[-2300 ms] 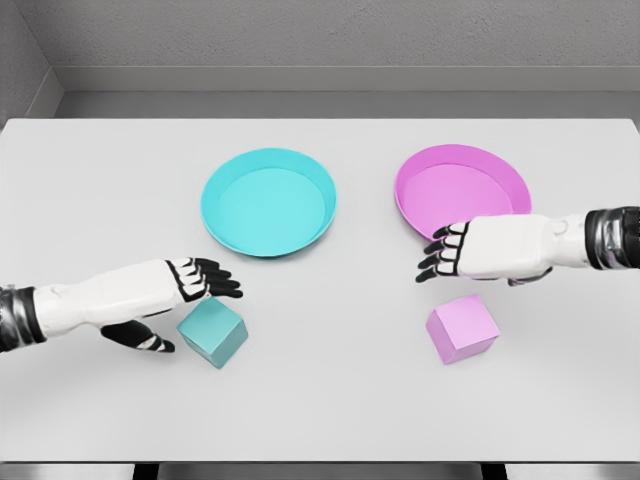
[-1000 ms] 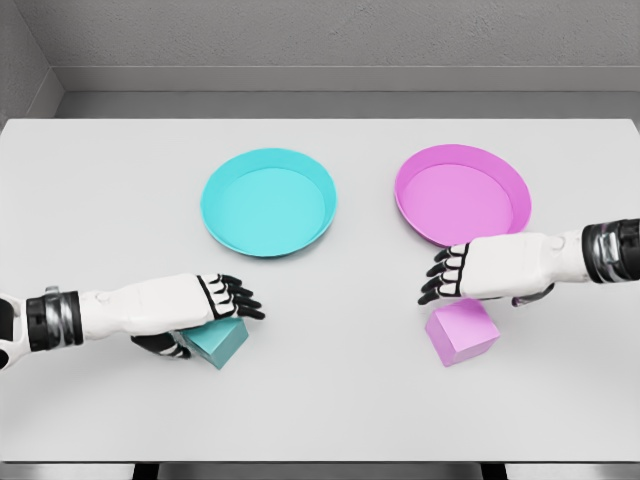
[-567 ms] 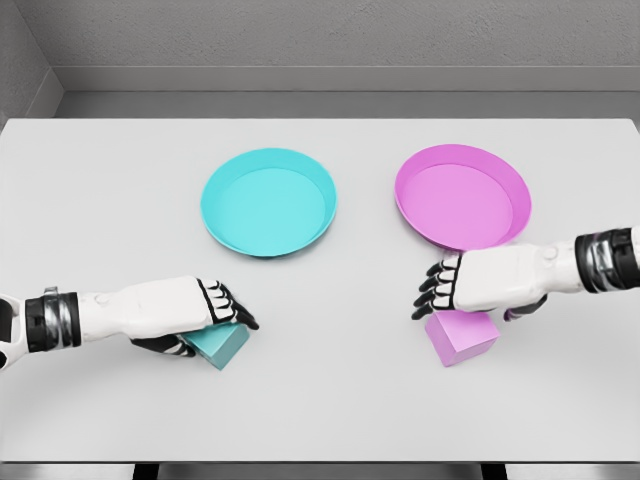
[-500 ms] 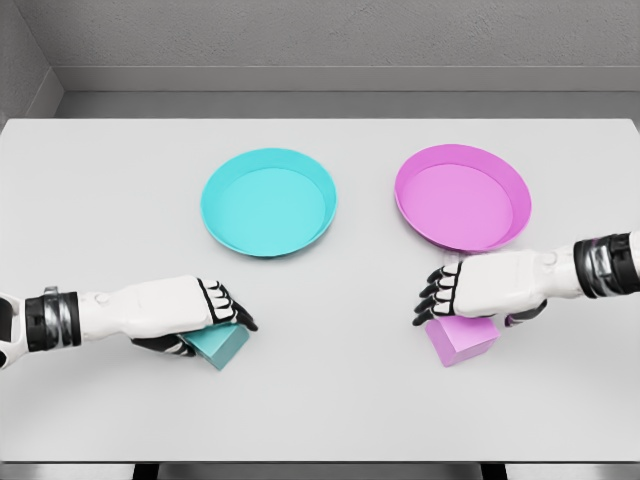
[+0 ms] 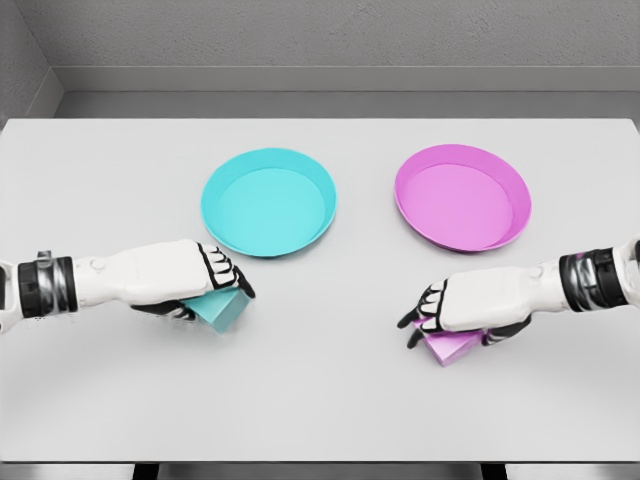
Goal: Place the blocks in the corresponding plates according to their colors
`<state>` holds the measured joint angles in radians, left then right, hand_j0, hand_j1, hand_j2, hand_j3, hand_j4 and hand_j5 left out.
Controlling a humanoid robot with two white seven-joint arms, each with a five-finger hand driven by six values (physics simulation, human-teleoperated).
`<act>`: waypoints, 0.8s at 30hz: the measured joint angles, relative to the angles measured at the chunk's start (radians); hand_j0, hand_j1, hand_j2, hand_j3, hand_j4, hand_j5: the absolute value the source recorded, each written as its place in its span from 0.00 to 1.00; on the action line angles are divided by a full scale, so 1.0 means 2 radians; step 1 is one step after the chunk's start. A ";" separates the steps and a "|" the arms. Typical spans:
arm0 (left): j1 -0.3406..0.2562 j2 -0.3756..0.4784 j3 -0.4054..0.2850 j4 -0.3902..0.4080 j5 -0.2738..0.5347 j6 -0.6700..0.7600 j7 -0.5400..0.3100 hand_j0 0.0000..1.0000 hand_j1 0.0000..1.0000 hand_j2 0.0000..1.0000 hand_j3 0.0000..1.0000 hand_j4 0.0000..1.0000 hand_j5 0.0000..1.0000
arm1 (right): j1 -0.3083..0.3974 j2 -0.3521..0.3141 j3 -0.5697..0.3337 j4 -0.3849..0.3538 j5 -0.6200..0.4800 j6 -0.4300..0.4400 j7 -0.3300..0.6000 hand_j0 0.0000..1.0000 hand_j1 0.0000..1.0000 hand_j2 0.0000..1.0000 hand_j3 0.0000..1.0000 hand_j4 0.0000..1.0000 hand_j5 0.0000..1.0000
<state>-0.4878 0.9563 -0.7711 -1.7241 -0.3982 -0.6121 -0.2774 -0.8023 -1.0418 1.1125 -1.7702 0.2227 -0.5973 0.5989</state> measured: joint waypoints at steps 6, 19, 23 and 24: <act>-0.041 -0.012 0.001 0.019 0.002 0.000 0.000 0.39 0.39 0.39 0.39 0.39 0.39 | 0.015 -0.002 -0.012 0.002 -0.015 0.003 0.002 0.58 0.58 0.58 0.58 0.58 0.58; -0.145 -0.115 -0.002 0.171 -0.001 0.000 -0.001 0.39 0.39 0.39 0.39 0.39 0.39 | 0.024 0.003 -0.110 0.041 -0.059 -0.008 0.010 0.54 0.54 0.54 0.54 0.54 0.54; -0.164 -0.151 -0.019 0.213 -0.010 0.011 -0.002 0.42 0.42 0.42 0.42 0.42 0.42 | 0.015 0.022 -0.157 0.084 -0.074 -0.008 0.011 0.54 0.54 0.54 0.54 0.54 0.54; -0.165 -0.160 -0.024 0.221 -0.016 0.019 -0.002 0.44 0.44 0.44 0.44 0.44 0.44 | 0.013 0.031 -0.168 0.099 -0.076 -0.008 0.012 0.54 0.54 0.54 0.54 0.54 0.54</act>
<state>-0.8176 0.6359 -0.8185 -1.2820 -0.4295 -0.5738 -0.2818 -0.7762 -0.9799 0.7770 -1.5714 0.0698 -0.6126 0.6235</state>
